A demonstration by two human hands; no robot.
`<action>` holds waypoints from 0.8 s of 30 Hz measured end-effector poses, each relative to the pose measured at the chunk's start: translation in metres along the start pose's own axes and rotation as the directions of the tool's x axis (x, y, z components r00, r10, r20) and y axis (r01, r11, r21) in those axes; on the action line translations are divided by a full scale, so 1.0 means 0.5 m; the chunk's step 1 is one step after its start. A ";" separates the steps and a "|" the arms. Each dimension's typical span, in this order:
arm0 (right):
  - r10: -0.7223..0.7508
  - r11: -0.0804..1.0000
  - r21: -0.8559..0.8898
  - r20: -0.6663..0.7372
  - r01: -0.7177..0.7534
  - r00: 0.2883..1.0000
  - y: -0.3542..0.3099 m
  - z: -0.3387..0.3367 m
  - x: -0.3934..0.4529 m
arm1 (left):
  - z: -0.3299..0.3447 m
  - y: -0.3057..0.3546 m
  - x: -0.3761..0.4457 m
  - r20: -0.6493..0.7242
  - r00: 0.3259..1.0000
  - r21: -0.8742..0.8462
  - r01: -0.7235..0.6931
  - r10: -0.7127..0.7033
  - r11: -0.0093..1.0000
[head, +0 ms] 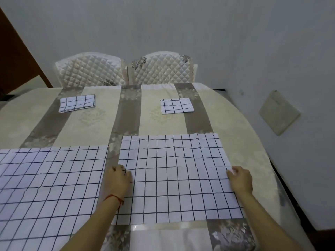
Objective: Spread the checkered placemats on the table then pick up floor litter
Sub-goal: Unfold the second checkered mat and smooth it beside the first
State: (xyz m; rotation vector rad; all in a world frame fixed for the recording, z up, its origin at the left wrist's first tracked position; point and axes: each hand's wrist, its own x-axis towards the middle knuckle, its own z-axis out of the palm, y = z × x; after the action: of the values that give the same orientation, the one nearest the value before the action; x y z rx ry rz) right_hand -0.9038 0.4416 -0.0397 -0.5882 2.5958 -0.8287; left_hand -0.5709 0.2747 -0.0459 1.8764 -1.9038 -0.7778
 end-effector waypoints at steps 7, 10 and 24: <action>0.108 0.992 -0.064 0.056 -0.105 0.992 -0.013 0.023 0.015 | 0.009 -0.001 0.020 0.018 0.990 -0.108 0.138 -0.137 0.985; 0.129 0.991 -0.044 0.081 -0.125 0.988 -0.007 0.019 0.021 | 0.007 -0.012 0.022 0.057 0.990 -0.263 0.139 -0.129 0.955; 0.099 0.978 0.169 0.154 -0.125 0.983 0.050 -0.040 0.010 | -0.004 -0.032 -0.044 0.060 0.983 -0.136 0.179 -0.172 0.974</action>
State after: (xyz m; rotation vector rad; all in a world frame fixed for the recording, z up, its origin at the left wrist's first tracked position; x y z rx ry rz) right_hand -0.9238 0.4671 -0.0404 -0.4296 2.3688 -0.9330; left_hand -0.5557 0.2968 -0.0516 1.9726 -1.6777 -0.9931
